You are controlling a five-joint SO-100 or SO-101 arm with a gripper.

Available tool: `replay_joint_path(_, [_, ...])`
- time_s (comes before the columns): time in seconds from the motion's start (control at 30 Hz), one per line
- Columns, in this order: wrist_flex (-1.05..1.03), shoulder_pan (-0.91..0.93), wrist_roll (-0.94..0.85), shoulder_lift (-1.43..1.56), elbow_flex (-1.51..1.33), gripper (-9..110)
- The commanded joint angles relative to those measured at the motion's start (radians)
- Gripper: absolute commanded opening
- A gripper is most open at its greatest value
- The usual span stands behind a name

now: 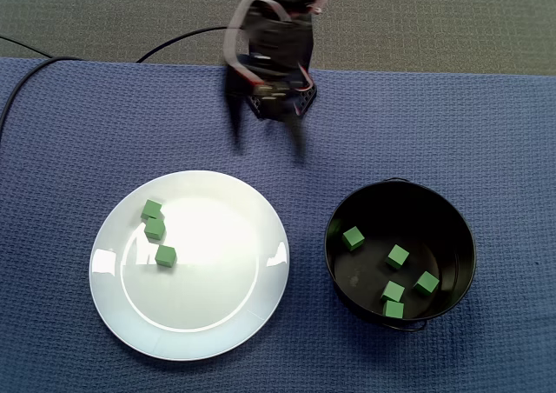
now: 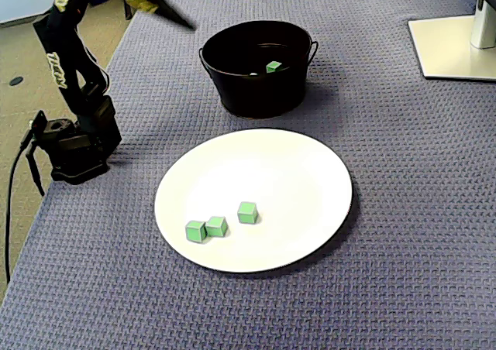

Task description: Pick up the items on the white plate and put them in the black container.

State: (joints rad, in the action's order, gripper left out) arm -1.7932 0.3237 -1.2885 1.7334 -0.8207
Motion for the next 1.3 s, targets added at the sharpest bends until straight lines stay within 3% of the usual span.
replay_joint_path(0.0, [-0.034,0.229,-0.341,-0.002,-0.098,35])
replay_joint_path(0.17, [0.075,0.365,-0.620,-0.101,-0.175,35])
replay_joint_path(0.33, [0.137,0.419,-0.746,-0.207,-0.212,36])
replay_joint_path(0.87, [0.535,0.506,-0.687,-0.555,-0.279,37])
replay_joint_path(1.27, [0.589,0.514,-0.681,-0.646,-0.291,36])
